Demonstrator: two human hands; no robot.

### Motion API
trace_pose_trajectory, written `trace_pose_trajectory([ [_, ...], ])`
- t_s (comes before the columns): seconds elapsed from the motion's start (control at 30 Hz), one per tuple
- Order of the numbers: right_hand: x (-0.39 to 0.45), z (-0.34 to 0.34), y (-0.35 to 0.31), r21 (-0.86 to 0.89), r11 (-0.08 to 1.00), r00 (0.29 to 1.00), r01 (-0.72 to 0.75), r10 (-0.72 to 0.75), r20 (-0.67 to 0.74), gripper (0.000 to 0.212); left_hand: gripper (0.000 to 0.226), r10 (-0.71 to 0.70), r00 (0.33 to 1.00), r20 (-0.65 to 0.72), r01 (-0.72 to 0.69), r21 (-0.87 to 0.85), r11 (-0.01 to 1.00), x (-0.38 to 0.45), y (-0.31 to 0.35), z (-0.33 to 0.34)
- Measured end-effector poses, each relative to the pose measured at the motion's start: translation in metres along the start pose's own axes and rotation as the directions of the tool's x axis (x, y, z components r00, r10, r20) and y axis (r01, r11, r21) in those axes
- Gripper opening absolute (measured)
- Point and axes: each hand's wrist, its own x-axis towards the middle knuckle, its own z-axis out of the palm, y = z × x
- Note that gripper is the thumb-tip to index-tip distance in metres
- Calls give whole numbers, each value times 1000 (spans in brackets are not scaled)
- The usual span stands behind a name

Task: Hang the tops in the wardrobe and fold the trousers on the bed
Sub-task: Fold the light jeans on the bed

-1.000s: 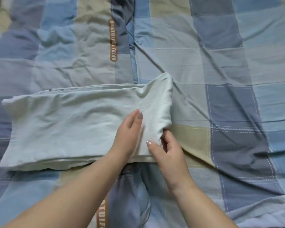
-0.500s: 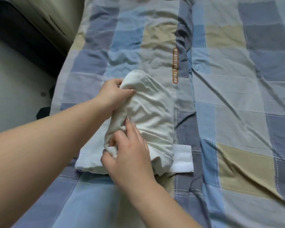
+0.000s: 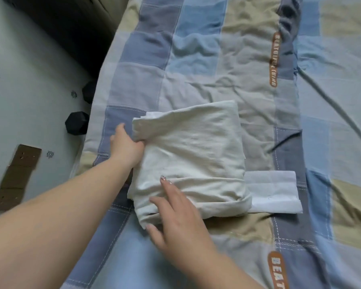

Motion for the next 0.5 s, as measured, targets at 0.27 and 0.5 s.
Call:
trace_pose_trajectory([
  [0.27, 13, -15, 51, -436, 877, 969, -201, 243, 41, 71, 59, 781, 569, 259, -748, 557, 360, -23, 28, 41],
  [0.5, 19, 19, 67, -442, 876, 969, -192, 241, 57, 82, 75, 548, 730, 409, -652, 657, 378, 18, 43, 93],
])
